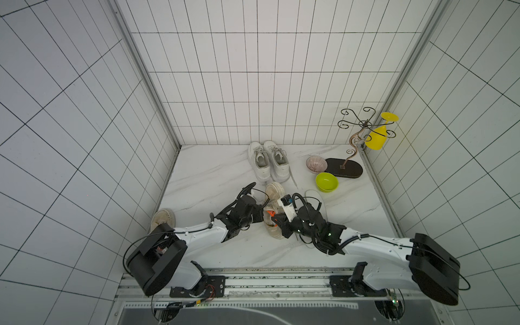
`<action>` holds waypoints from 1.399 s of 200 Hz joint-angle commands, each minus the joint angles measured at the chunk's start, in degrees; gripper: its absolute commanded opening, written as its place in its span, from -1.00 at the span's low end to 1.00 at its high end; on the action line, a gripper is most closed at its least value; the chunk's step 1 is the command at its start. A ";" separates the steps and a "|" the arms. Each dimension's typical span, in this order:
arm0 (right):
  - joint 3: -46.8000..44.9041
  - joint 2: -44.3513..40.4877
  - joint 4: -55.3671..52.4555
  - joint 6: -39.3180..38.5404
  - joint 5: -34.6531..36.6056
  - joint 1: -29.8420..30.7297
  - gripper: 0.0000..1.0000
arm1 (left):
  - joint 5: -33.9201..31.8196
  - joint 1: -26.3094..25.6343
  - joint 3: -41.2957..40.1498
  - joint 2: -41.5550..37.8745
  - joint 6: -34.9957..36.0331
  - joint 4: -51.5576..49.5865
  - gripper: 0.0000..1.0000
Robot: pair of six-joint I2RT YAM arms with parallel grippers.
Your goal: Remove the insole from the shoe
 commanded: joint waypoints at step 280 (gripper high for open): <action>-12.46 -18.38 22.73 -5.41 3.28 6.18 -1.00 | -10.00 7.87 3.88 3.84 2.74 -14.40 -1.00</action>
